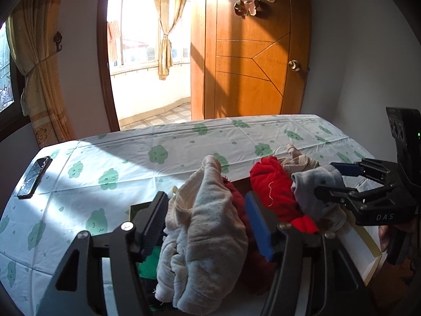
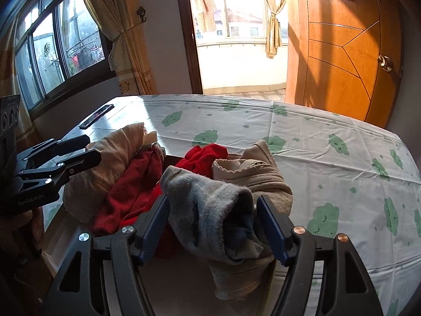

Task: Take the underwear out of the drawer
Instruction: 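Open both grippers to release the sock and underwear in the tray, then lower both open grippers into the drawer toward the remaining clothes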

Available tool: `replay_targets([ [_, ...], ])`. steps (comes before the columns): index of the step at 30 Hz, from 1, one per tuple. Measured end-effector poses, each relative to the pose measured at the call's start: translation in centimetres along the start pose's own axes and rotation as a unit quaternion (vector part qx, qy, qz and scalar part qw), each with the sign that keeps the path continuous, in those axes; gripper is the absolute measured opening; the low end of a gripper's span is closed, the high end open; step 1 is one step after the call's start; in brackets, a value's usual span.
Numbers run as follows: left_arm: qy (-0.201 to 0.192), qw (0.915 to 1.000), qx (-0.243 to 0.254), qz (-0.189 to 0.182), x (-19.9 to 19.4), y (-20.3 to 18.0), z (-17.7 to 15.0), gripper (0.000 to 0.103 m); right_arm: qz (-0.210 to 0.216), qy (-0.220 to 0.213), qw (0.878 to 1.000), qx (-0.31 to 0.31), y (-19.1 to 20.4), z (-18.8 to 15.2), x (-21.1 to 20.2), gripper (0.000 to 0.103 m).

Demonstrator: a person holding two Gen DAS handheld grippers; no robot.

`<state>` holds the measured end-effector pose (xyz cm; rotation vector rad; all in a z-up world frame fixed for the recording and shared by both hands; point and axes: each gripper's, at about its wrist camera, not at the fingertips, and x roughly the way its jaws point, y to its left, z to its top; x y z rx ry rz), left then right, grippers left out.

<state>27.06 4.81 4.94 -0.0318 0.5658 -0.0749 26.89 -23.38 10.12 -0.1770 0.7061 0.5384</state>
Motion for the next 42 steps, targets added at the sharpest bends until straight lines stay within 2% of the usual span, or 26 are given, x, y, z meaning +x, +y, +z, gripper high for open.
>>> replay_targets([
  [6, -0.006, 1.0, -0.002, -0.003, -0.9, -0.1, -0.1, 0.065, -0.005, -0.007, 1.0, 0.009, -0.2, -0.1, -1.0, 0.073],
  [17, -0.014, 0.9995, -0.008, -0.026, -3.4, -0.6, -2.4, 0.066, 0.022, -0.035, 0.999, 0.015, 0.5, -2.4, -4.5, 0.073],
  [32, -0.026, 0.9965, -0.007, -0.079, -8.2, -2.8, -6.5, 0.069, 0.077, -0.053, 0.996, 0.002, 3.1, -9.0, -10.1, 0.073],
  [42, -0.021, 0.9945, 0.008, -0.102, -11.5, -4.1, -10.7, 0.071, 0.103, -0.042, 0.994, 0.005, 4.1, -14.3, -12.1, 0.074],
])
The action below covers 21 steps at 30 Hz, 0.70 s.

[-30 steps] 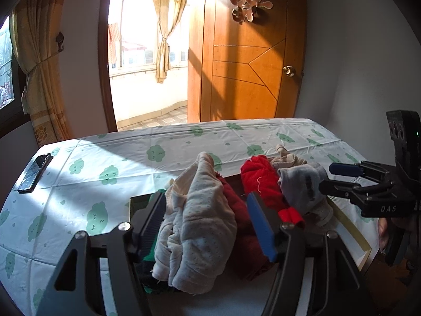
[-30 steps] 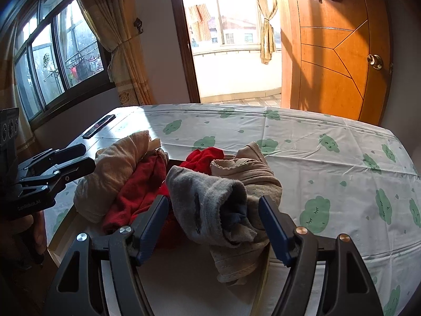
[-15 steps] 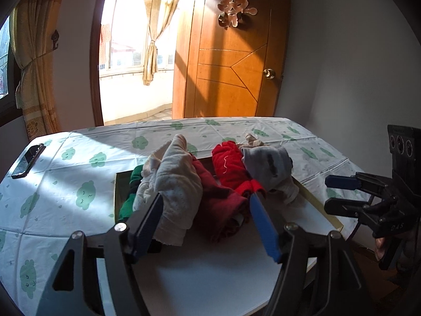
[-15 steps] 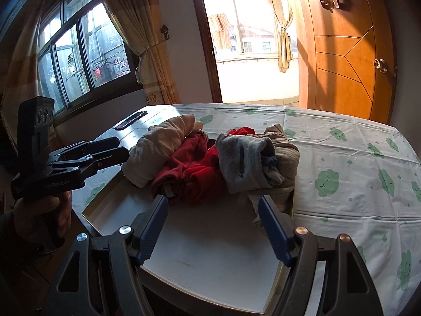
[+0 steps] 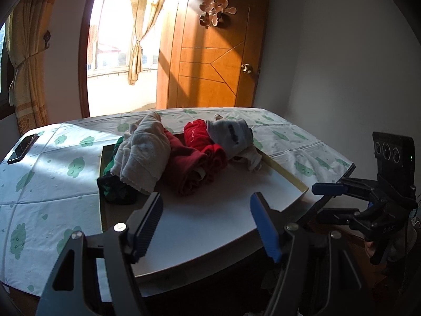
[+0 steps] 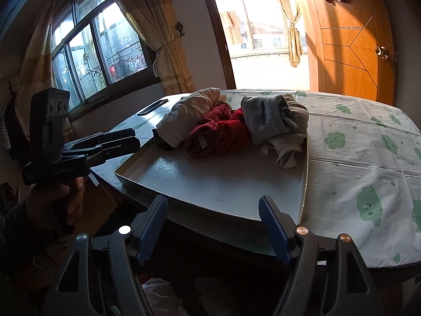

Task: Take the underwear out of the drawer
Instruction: 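Lower both open grippers into the drawer toward the remaining clothes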

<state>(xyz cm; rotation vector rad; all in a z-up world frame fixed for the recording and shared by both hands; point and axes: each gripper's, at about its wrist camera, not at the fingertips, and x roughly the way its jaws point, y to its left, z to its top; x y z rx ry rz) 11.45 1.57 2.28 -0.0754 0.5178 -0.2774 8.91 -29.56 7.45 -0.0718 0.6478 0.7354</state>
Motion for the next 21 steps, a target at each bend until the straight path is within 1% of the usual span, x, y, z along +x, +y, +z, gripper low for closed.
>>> replay_targets([
  [5, 0.015, 0.9999, -0.003, -0.004, -1.1, -0.4, -2.6, 0.071, 0.008, 0.01, 1.0, -0.005, 0.7, -2.9, -0.7, 0.074],
  [10, 0.026, 0.9997, 0.002, 0.002, -2.1, -1.1, -5.5, 0.071, 0.012, 0.034, 0.999, -0.014, 1.3, -5.7, -0.5, 0.074],
  [12, 0.034, 0.9993, 0.009, 0.006, -2.4, -1.4, -6.7, 0.072, 0.02, 0.051, 0.998, -0.013, 1.4, -6.7, 0.0, 0.074],
  [16, 0.073, 0.9969, 0.027, 0.012, -2.1, -1.9, -9.0, 0.072, 0.025, 0.088, 0.995, -0.03, 2.4, -8.8, 1.4, 0.074],
  [21, 0.12, 0.9922, 0.031, 0.01, -1.7, -2.0, -11.4, 0.072, 0.051, 0.153, 0.985, -0.061, 4.2, -10.9, 4.3, 0.074],
])
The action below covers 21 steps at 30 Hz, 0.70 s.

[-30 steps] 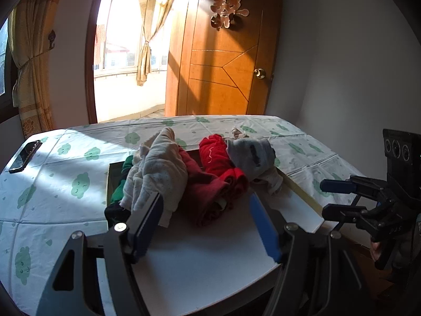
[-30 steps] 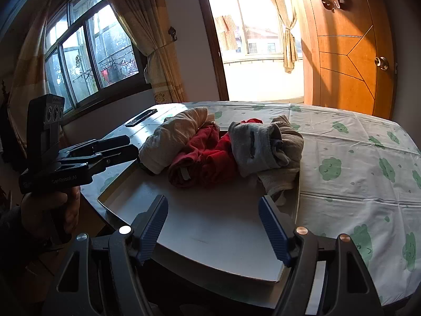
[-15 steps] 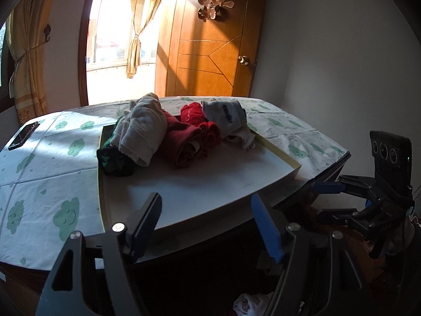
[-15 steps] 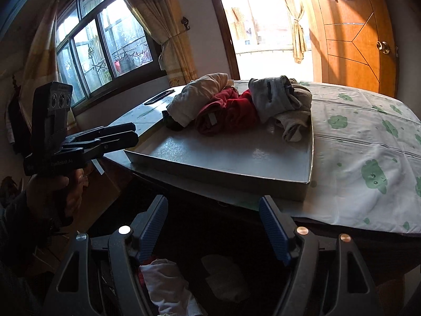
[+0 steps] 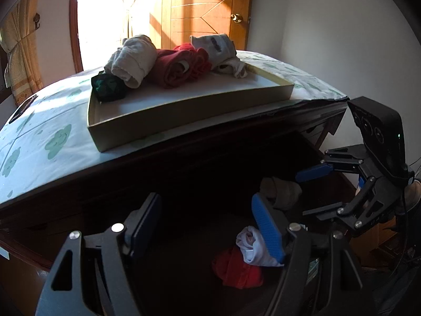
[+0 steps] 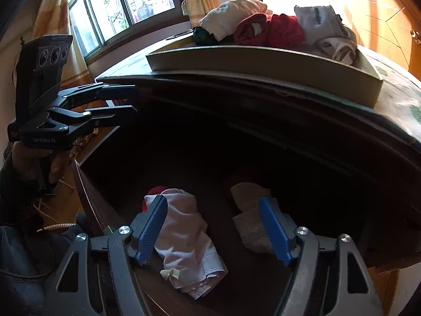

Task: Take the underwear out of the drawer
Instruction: 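Lower both open grippers into the drawer toward the remaining clothes, then grasp the pink underwear with the right gripper while the left gripper grasps the red sock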

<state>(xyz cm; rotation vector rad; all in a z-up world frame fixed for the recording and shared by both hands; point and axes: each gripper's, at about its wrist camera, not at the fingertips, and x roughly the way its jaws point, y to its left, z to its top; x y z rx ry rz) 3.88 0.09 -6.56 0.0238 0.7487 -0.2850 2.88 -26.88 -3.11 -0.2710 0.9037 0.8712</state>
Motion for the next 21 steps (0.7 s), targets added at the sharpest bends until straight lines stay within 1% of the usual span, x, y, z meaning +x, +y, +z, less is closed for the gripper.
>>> replay_targets([
  [2, 0.016, 0.9999, -0.002, -0.001, 0.4, 0.1, -0.7, 0.073, 0.016, 0.02, 1.0, -0.002, 0.3, -0.1, 1.2, 0.074],
  [5, 0.038, 0.9992, -0.012, -0.005, 1.1, 0.5, -1.8, 0.073, 0.027, 0.04, 0.999, -0.001, 0.5, -0.1, 2.5, 0.074],
  [9, 0.058, 0.998, -0.026, -0.006, 1.8, 1.2, -2.8, 0.073, 0.046, 0.066, 0.997, -0.005, 0.7, 0.0, 3.8, 0.074],
  [15, 0.075, 0.9965, -0.036, -0.01, 2.3, 1.5, -3.3, 0.073, 0.067, 0.109, 0.992, -0.022, 1.4, 0.5, 5.8, 0.074],
  [21, 0.086, 0.9955, -0.037, -0.015, 2.6, 1.6, -3.4, 0.073, 0.088, 0.169, 0.981, -0.028, 1.6, 0.7, 7.9, 0.074],
])
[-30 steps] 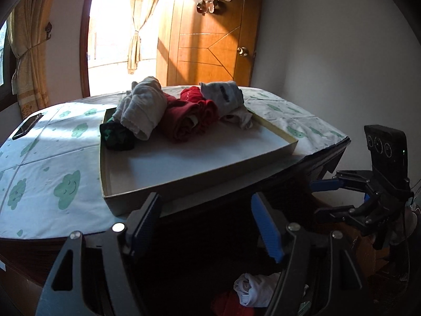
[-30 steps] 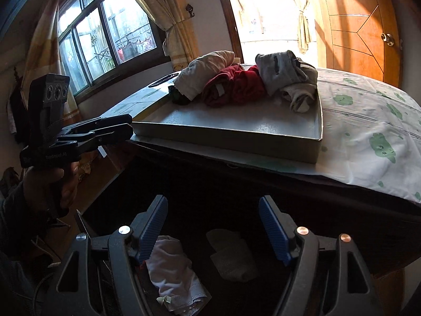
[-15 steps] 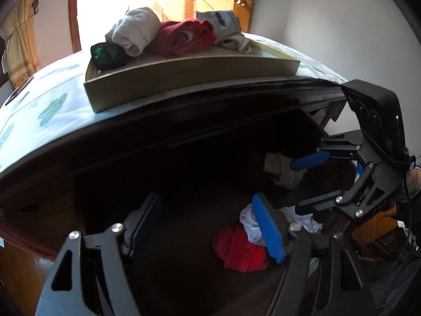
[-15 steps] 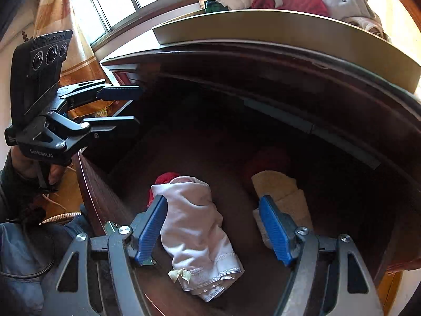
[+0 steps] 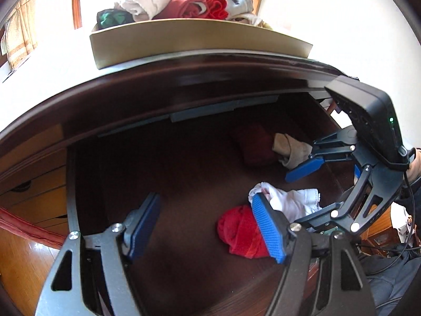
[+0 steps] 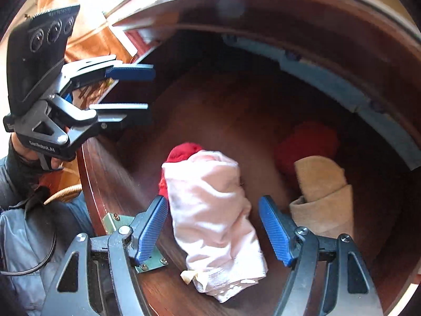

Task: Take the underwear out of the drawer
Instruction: 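Grasp the pink underwear with the right gripper while the left gripper grasps the red sock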

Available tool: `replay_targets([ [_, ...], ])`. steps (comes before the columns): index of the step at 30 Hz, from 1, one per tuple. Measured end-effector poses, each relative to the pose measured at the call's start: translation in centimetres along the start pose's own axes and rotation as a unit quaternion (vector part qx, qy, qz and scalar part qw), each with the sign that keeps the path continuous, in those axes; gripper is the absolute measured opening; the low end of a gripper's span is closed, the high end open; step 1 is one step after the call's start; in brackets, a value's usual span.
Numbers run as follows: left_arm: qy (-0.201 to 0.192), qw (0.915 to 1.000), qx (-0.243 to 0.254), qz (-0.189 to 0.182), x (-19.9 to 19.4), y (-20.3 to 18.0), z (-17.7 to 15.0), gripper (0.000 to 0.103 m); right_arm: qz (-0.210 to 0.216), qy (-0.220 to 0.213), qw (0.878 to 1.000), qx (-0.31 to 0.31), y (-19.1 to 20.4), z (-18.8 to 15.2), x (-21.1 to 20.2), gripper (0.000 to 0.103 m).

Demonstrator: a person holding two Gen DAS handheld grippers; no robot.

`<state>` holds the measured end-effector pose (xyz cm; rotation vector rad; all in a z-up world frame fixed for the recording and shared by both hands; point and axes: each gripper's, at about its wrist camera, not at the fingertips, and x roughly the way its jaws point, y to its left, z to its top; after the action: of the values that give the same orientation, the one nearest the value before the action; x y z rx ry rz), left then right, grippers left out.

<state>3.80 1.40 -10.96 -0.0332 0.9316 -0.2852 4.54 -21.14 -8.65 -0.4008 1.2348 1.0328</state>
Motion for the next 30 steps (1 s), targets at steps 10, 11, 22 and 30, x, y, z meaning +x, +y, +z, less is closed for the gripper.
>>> replay_targets([
  [10, 0.024, 0.9995, 0.015, -0.014, 0.9, -1.0, -0.2, 0.076, 0.022, 0.077, 0.997, 0.015, -0.4, 1.7, 3.9, 0.059],
  [11, 0.027, 0.9993, 0.017, -0.017, 1.0, -1.2, -0.2, 0.076, 0.029, 0.077, 0.997, 0.011, -0.2, 1.7, 4.1, 0.053],
  [22, 0.07, 0.9964, 0.042, -0.024, 2.8, -2.9, 0.4, 0.076, 0.028, -0.051, 0.998, 0.034, -1.7, -0.1, -0.3, 0.021],
  [30, 0.158, 0.9834, 0.077, -0.047, 6.2, -4.7, 1.1, 0.076, 0.023, -0.08, 0.995, 0.058, -2.9, -0.3, -1.8, 0.021],
])
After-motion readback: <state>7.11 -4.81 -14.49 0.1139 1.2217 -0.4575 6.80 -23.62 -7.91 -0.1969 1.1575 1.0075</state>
